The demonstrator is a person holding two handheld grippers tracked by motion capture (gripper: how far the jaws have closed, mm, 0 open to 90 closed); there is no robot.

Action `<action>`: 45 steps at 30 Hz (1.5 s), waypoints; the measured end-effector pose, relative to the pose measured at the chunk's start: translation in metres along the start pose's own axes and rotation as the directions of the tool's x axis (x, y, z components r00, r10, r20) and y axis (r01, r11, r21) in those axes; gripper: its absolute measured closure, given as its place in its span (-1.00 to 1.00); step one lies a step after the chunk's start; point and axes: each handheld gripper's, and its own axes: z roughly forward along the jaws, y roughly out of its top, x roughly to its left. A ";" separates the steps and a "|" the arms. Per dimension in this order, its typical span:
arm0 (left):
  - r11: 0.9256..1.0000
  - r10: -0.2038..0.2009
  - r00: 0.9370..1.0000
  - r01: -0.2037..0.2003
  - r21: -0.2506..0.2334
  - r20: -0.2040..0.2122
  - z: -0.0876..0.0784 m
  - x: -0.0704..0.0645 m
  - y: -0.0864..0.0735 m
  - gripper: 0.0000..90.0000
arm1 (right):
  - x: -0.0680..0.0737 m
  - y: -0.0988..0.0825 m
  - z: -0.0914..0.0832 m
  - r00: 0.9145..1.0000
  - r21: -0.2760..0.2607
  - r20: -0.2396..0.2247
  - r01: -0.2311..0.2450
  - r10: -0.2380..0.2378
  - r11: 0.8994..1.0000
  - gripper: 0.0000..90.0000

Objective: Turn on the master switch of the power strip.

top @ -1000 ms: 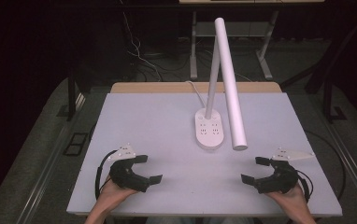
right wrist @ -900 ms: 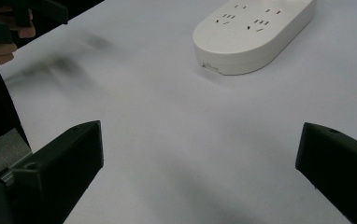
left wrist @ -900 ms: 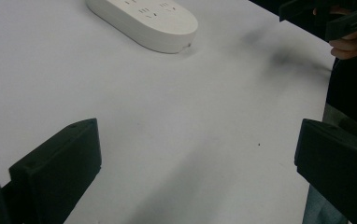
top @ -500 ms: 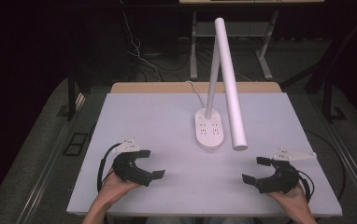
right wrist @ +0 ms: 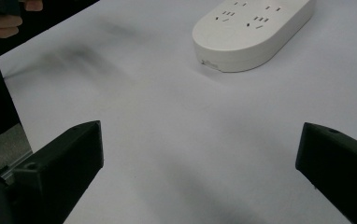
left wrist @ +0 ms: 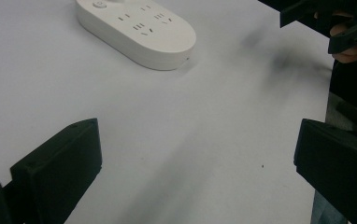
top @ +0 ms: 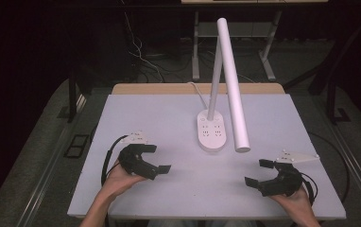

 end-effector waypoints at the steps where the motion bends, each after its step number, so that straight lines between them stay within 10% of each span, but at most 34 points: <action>1: 1.000 0.000 1.000 0.000 0.001 0.000 0.001 0.000 0.002 -1.00 | 0.000 0.000 0.000 1.000 0.000 0.000 0.001 -0.001 1.000 -0.99; 45: 0.996 0.066 0.997 -0.068 0.061 0.037 0.035 0.017 0.065 -0.96 | -0.001 -0.001 -0.001 1.000 0.009 0.006 0.009 -0.009 1.000 -0.99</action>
